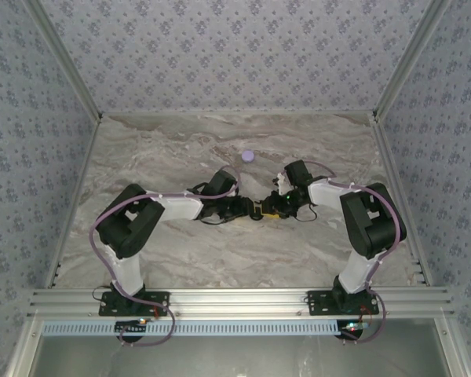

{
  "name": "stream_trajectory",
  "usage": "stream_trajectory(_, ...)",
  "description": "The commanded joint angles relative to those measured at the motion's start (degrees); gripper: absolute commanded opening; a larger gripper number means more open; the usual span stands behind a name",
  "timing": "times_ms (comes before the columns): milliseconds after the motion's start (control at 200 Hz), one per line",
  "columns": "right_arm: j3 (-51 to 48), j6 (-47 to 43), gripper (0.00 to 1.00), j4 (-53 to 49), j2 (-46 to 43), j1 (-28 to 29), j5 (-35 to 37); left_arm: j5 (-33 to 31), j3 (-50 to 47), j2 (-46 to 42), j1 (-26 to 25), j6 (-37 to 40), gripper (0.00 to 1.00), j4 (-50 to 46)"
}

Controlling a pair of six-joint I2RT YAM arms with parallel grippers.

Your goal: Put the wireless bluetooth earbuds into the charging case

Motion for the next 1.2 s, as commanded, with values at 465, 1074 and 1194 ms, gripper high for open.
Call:
stream_trajectory(465,0.57,0.95,0.22,0.03,3.0,-0.57,-0.48,5.57,0.5,2.83,-0.68,-3.12,0.41,6.49)
stream_trajectory(1074,0.59,1.16,0.19,-0.61,4.62,-0.84,-0.31,7.49,-1.74,2.92,-0.72,-6.72,0.39,14.63)
stream_trajectory(1194,0.68,0.97,0.19,-0.84,4.93,-0.84,-0.41,7.33,-1.79,3.45,-0.72,-6.96,0.41,14.43)
